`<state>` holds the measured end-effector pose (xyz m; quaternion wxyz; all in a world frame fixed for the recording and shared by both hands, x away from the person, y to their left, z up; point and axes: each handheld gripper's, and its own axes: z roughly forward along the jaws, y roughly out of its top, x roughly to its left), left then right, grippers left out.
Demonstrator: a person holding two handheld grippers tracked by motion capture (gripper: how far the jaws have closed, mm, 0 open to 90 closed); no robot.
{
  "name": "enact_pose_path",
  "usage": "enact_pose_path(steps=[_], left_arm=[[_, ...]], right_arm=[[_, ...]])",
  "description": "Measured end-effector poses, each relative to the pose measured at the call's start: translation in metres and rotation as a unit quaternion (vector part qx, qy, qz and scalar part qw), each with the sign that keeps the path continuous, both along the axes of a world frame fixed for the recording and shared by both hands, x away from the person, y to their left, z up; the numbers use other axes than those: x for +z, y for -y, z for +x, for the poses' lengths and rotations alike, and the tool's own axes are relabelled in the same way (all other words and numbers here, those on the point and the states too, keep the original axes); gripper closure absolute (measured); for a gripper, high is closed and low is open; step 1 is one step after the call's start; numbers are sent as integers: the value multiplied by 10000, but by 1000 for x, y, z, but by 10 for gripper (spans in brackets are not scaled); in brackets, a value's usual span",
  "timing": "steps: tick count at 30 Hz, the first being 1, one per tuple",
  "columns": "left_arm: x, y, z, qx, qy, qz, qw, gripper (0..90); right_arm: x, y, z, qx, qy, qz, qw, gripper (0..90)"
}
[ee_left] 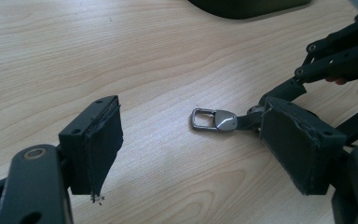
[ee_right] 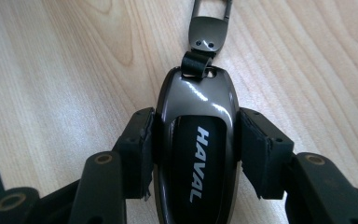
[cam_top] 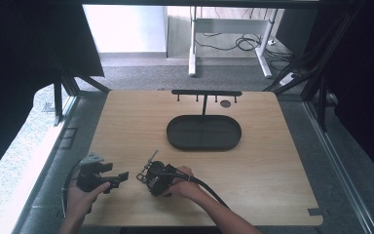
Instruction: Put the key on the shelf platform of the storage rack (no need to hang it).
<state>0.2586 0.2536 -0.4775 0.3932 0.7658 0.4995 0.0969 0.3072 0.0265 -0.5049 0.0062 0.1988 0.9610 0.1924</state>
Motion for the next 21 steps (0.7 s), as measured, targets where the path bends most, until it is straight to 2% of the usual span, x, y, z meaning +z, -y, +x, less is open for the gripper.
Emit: enact_pose_path(steps=[4, 8, 13, 14, 21], left_arm=[[0, 1, 0, -5, 0, 6, 10000, 213], [0, 1, 0, -3, 9, 2, 10000, 213], [0, 1, 0, -9, 19, 5, 10000, 213], [0, 1, 0, -1, 8, 7, 10000, 212], [-1, 2, 0, -9, -8, 23, 10000, 213]], right_arm=[[5, 4, 3, 10, -38, 108, 9999, 491], [19, 12, 6, -75, -20, 282, 9996, 492], [34, 22, 9, -172, 69, 414, 9990, 492], [41, 28, 11, -217, 102, 464, 9986, 492], [60, 46, 15, -309, 250, 527, 9978, 492]])
